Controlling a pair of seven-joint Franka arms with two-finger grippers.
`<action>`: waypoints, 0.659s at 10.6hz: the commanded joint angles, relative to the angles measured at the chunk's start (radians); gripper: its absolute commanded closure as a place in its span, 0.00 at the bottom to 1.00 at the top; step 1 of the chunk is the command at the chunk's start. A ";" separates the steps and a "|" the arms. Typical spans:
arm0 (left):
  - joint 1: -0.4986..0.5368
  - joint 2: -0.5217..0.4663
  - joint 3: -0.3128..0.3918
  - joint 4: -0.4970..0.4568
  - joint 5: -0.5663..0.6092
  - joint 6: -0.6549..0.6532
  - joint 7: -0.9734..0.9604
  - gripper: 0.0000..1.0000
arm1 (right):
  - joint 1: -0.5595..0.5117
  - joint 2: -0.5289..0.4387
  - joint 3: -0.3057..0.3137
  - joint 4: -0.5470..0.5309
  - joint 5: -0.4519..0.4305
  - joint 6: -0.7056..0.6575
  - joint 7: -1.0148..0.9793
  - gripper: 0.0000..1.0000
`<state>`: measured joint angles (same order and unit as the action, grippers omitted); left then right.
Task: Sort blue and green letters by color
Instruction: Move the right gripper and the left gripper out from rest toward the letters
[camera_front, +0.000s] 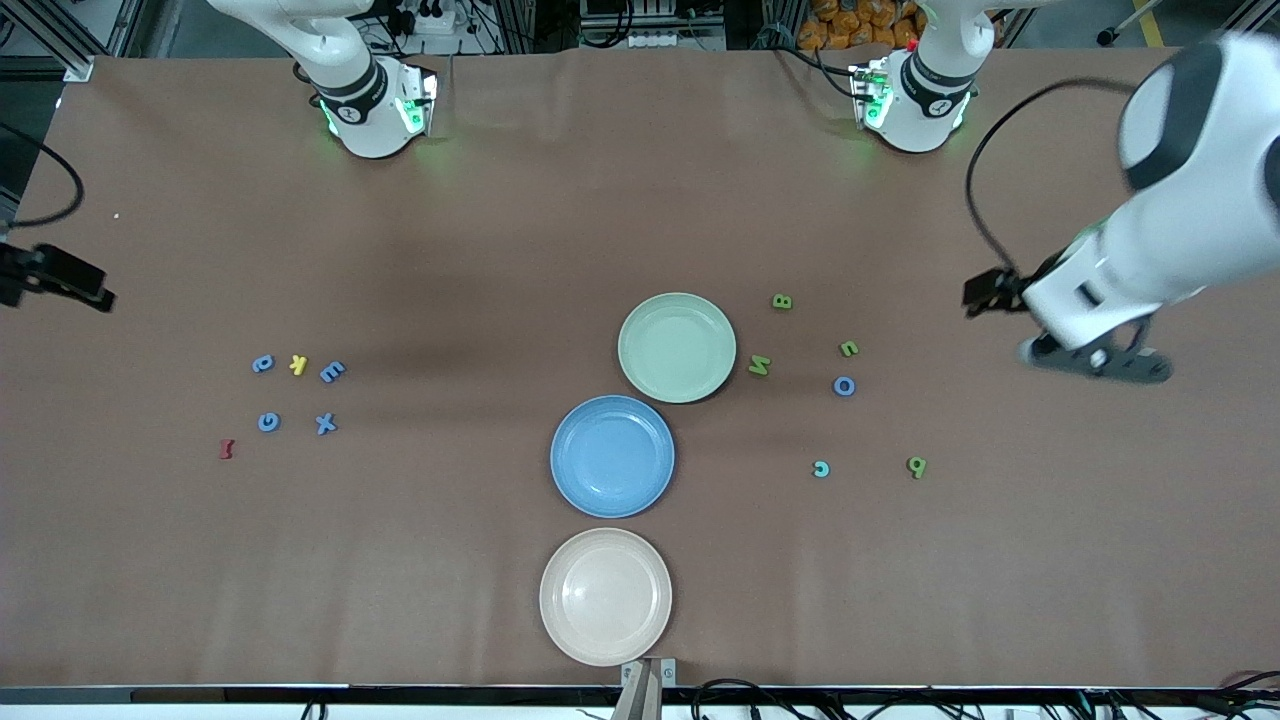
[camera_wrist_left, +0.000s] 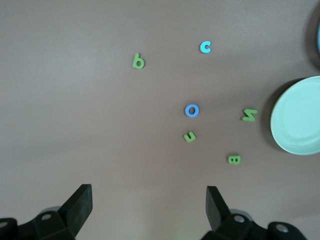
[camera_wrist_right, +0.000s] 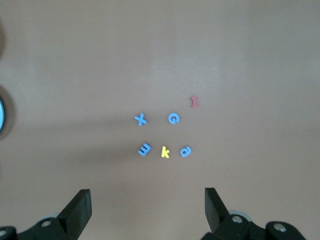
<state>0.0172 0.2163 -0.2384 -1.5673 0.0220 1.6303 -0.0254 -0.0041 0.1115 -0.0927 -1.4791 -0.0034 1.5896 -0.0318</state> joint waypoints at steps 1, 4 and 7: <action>0.006 0.029 -0.004 -0.169 0.022 0.249 0.001 0.00 | -0.007 0.013 -0.002 -0.241 0.077 0.261 -0.002 0.00; 0.045 0.150 -0.004 -0.174 0.083 0.350 0.089 0.00 | 0.003 0.163 -0.001 -0.305 0.079 0.400 -0.168 0.00; 0.113 0.256 -0.004 -0.178 0.140 0.509 0.192 0.00 | 0.007 0.282 0.002 -0.337 0.077 0.508 -0.263 0.00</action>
<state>0.0793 0.4026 -0.2339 -1.7500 0.1063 2.0352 0.0948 -0.0022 0.3257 -0.0919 -1.8044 0.0584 2.0318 -0.2361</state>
